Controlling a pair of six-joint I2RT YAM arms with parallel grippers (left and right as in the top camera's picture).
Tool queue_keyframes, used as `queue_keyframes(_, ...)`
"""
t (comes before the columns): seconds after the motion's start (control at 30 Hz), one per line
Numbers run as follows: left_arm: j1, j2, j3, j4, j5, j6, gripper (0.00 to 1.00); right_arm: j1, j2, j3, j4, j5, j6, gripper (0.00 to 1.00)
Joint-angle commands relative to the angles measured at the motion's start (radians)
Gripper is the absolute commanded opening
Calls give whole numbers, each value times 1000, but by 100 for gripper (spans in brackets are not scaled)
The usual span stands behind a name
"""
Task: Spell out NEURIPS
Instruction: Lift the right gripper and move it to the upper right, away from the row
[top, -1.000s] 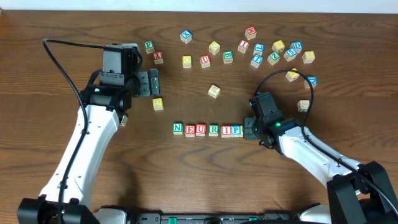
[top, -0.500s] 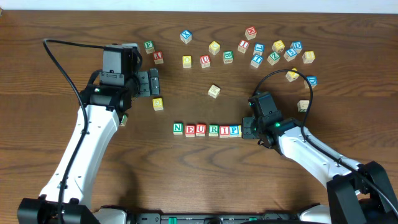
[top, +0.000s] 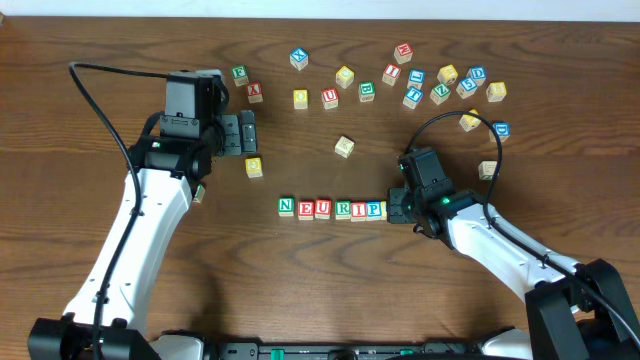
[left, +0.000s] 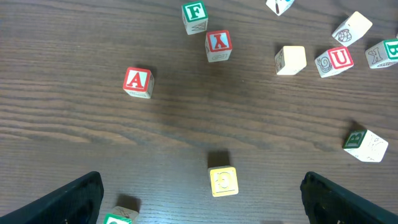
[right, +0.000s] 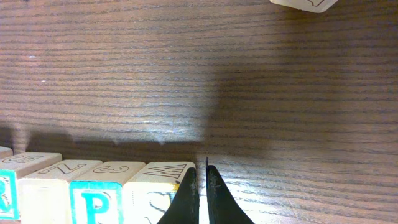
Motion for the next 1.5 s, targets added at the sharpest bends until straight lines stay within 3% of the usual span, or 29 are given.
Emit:
queue_keyframes(0.0,4,-16,24,-3,-5,10,100,5,4,-7,2,-3,-9,1)
queue_keyframes(0.2,4,-16,24,-3,-5,10,100,5,4,-7,-4,8,-9,2)
queue_keyframes(0.57,4,-16,24,-3,-5,10,100,-30,4,-7,-114,217,93,2)
queue_keyframes(1.03,4,-16,24,-3,-5,10,100,-131,4,-5,-137,266,190,2)
queue_keyframes(1.47,4,-15,24,47,-5,10,100,-164,4,54,-174,275,174,2)
